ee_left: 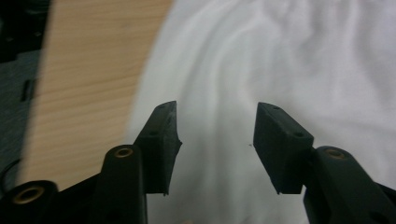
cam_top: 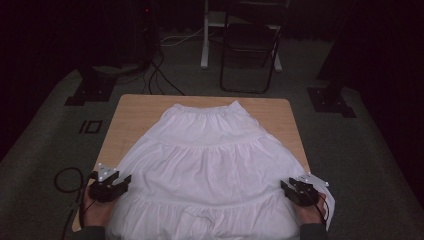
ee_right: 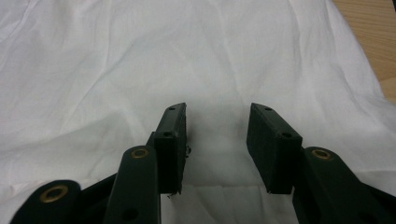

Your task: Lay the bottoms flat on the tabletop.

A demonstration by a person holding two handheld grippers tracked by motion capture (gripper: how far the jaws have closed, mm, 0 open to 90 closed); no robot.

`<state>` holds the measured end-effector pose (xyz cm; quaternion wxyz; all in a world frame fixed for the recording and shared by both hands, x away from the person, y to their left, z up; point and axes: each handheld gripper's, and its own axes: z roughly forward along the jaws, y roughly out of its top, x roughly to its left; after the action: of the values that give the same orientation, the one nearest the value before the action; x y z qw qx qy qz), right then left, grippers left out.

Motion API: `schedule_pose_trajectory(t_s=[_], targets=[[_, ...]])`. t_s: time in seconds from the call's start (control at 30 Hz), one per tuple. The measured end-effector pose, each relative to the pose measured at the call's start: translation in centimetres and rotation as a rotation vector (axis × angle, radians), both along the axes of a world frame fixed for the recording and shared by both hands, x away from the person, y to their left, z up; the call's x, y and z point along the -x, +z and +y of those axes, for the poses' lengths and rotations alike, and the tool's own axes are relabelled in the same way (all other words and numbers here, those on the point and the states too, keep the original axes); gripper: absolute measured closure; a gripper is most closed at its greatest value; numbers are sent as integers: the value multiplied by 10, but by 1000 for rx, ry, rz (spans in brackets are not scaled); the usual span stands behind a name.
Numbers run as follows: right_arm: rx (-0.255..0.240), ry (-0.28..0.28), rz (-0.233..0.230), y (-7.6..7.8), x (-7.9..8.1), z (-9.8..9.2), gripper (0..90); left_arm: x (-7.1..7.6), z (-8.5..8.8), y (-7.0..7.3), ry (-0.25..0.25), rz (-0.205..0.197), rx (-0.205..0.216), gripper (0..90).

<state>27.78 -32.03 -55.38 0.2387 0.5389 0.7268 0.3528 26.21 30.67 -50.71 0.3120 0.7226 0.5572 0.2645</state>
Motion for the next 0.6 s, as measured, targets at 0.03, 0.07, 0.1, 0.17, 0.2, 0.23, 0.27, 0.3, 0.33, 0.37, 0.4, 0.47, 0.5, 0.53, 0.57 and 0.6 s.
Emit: schedule_pose_trajectory(t_s=[0.03,0.07,0.1,0.17,0.2,0.23,0.27,0.3,0.33,0.37,0.4,0.47,0.5,0.53,0.57,0.6], targets=[[2,0,-1,0,0,0,574,3,7,0,16,3,-2,508],[2,0,-1,0,0,0,573,6,14,0,31,6,-12,518],[2,1,-1,0,0,0,574,10,21,0,48,12,-14,524],[2,0,-2,0,0,0,574,18,33,-2,77,22,-21,542],[2,0,-1,0,0,0,573,22,38,-3,90,30,-20,547],[1,0,-1,0,0,0,573,26,42,-4,100,41,-23,548],[1,0,-1,0,0,0,572,31,45,-7,107,50,-28,548],[1,0,-1,0,0,0,571,35,48,-10,111,61,-33,547],[0,1,-1,0,0,0,570,39,50,-12,113,70,-41,534],[-2,1,-1,0,0,0,569,42,53,-15,117,77,-44,525],[-4,2,0,0,0,0,568,45,54,-18,123,83,-42,511],[-5,3,0,0,0,0,566,50,57,-24,133,104,-36,489],[-5,3,0,0,0,0,566,52,57,-27,133,111,-34,481],[-5,3,0,0,0,0,566,54,57,-30,133,112,-38,479],[-5,3,0,0,0,0,565,57,57,-31,131,101,-40,467],[-6,4,0,0,0,0,564,59,57,-31,131,102,-37,461]])
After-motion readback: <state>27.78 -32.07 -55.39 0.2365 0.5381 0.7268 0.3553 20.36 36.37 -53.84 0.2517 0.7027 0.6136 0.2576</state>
